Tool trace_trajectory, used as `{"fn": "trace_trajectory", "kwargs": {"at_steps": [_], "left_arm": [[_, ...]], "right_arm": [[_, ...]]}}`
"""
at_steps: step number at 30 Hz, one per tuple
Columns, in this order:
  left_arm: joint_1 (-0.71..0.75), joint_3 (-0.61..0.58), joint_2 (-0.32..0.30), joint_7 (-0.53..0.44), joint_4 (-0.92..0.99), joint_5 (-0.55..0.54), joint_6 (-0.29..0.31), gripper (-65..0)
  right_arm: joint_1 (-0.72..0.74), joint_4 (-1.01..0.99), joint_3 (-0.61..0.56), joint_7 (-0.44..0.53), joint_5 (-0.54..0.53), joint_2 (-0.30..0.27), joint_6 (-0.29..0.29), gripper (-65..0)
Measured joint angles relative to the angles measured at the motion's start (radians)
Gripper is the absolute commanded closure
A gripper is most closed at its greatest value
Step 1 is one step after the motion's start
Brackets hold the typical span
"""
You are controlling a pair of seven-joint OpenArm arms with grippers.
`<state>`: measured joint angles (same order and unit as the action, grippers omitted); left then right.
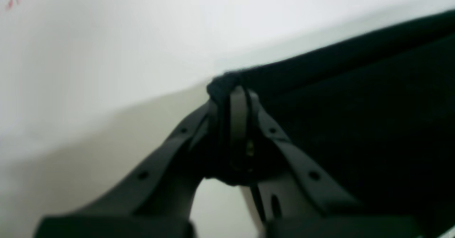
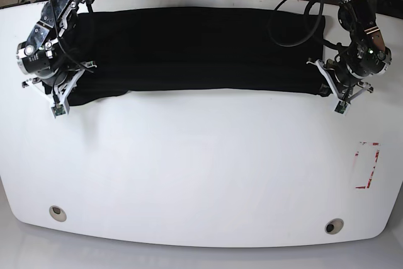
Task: Layout the t-shirt on the table in an organized manner, then fold the t-shirt properly
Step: 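Lower the folded hem and open both grippers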
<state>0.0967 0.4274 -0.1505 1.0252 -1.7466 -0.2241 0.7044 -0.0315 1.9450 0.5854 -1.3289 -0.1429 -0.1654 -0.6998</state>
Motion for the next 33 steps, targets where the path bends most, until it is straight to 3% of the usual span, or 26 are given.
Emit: {"fn": "trace_trajectory", "kwargs": {"at_steps": [8, 11, 13, 14, 15, 16, 19, 21, 23, 27, 33], "left_arm": [[0.051, 0.000, -0.001, 0.000, -0.019, -0.001, 0.000, -1.5], [0.062, 0.000, -0.014, 0.000, -0.019, -0.002, 0.001, -1.7], [0.068, 0.000, -0.024, -0.001, -0.019, -0.002, 0.001, -1.7], [0.068, 0.000, -0.026, -0.001, -0.019, -0.002, 0.001, -1.8], [0.067, 0.000, -0.027, -0.001, -0.019, 0.000, 0.000, -1.9], [0.067, 0.000, -0.027, -0.001, -0.019, 0.002, 0.000, -3.3], [0.067, 0.000, -0.027, 0.000, -0.019, 0.006, 0.000, -10.6], [0.068, 0.000, -0.028, 0.000, -0.019, 0.013, 0.000, -17.1], [0.068, 0.000, -0.028, 0.003, -0.019, 0.017, -0.002, -23.3], [0.067, 0.000, -0.028, 0.037, -0.019, 0.018, -0.004, -32.9], [0.063, 0.002, -0.028, 0.042, -0.026, 0.019, -0.004, -32.9]], "right_arm": [[-0.079, 0.000, 0.000, 0.000, 0.002, 0.001, 0.000, -1.4], [-0.099, 0.000, 0.000, 0.001, 0.000, 0.002, 0.000, -4.3], [-0.111, 0.000, 0.000, 0.001, -0.005, 0.002, 0.000, -10.0], [-0.117, 0.000, 0.000, 0.003, -0.006, 0.002, 0.000, -17.4], [-0.123, 0.000, 0.000, 0.005, -0.006, 0.002, 0.000, -20.0], [-0.129, 0.000, 0.000, 0.004, -0.006, 0.002, 0.000, -29.3], [-0.138, 0.000, 0.002, 0.005, 0.008, 0.001, 0.000, -48.8], [-0.142, 0.000, 0.005, 0.004, 0.008, -0.001, 0.000, -59.0], [-0.144, 0.000, 0.006, 0.004, 0.010, -0.002, 0.000, -64.8], [-0.143, 0.006, 0.006, 0.004, 0.011, -0.001, 0.000, -65.0], [-0.127, 0.056, 0.048, 0.005, -0.014, 0.003, 0.000, -65.0]]}}
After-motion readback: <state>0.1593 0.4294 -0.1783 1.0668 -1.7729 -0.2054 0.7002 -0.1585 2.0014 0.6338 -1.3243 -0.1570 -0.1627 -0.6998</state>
